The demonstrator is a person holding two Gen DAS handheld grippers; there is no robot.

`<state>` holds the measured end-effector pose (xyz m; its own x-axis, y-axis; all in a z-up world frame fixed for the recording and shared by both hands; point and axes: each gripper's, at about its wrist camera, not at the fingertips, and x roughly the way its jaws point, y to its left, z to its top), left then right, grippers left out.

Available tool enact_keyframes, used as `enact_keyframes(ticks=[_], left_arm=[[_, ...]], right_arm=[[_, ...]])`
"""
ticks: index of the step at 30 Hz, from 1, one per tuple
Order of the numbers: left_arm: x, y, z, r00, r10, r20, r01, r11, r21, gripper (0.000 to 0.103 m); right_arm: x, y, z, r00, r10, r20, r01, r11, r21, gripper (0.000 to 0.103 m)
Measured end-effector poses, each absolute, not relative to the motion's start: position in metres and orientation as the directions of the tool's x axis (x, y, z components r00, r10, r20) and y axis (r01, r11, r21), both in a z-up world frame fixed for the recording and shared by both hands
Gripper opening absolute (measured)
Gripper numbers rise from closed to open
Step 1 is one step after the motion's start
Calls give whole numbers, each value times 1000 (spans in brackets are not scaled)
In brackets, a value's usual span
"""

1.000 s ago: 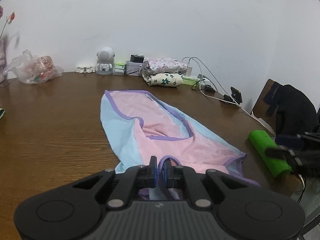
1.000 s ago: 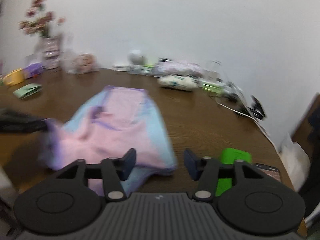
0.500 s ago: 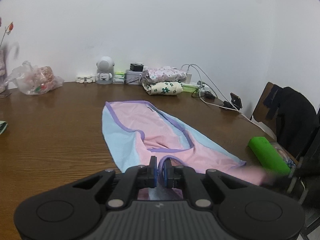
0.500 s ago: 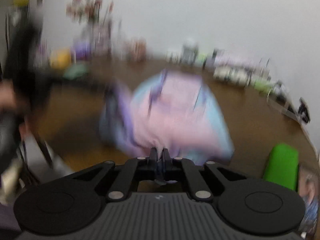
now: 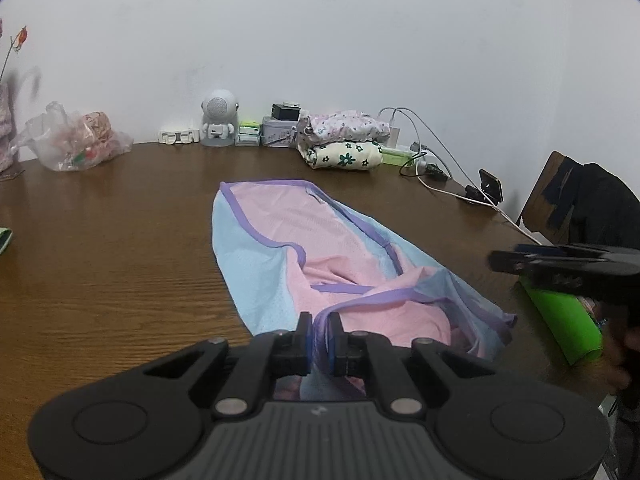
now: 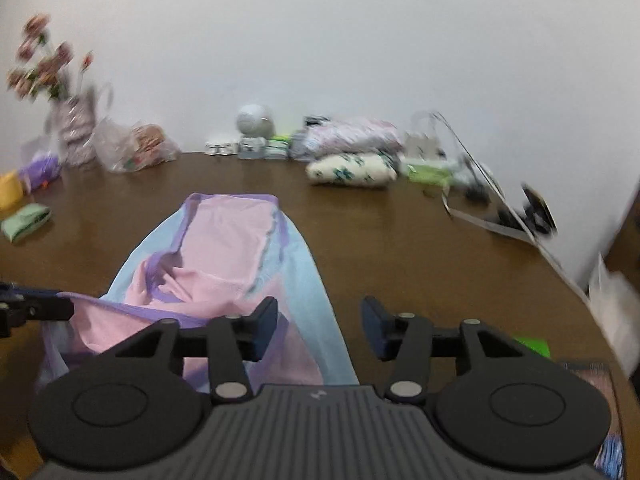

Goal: Fold clothes

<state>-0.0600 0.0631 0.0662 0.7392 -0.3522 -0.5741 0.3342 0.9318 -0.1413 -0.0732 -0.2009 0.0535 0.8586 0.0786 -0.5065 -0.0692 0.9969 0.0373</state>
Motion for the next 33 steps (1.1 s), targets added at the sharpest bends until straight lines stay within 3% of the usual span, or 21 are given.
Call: enact_keyframes(ticks=[2, 6, 10, 13, 15, 18, 23, 26, 28, 31, 33], left_arm=[[-61, 63, 66, 740, -366, -565, 341, 927, -154, 5], [-66, 60, 70, 741, -396, -543, 372, 914, -159, 6], [-71, 60, 73, 742, -395, -541, 377, 914, -150, 7], [-73, 62, 75, 745, -391, -541, 373, 916, -148, 7], [-73, 64, 77, 753, -379, -537, 361, 921, -144, 7], [-75, 68, 79, 765, -365, -531, 343, 928, -144, 7], [-81, 65, 75, 759, -360, -543, 343, 929, -137, 7], [-87, 59, 70, 743, -360, -564, 353, 927, -127, 9], [-92, 57, 69, 740, -352, -573, 355, 928, -112, 22], [-97, 57, 70, 732, -342, -589, 350, 931, -105, 37], [-95, 54, 71, 728, -342, -595, 347, 931, -110, 40]], right_arm=[[-85, -205, 59, 864, 85, -496, -73, 996, 45, 24], [-90, -153, 55, 840, 146, -523, -254, 957, -140, 25], [-64, -116, 27, 811, 71, -581, -279, 920, -276, 25], [-46, -118, 14, 776, 60, -627, -259, 938, -231, 13], [-51, -126, 19, 789, 74, -610, -232, 955, -184, 4], [-77, -149, 43, 808, 163, -567, -222, 974, -36, 3], [-122, -190, 67, 812, 236, -533, -201, 972, 123, 3], [-125, -185, 44, 800, 145, -582, -152, 988, 37, 4], [-130, -175, 34, 809, 110, -578, -158, 987, -33, 6], [-138, -158, 28, 833, 72, -548, -191, 968, -165, 15], [-140, -148, 22, 847, 29, -530, -202, 941, -270, 36]])
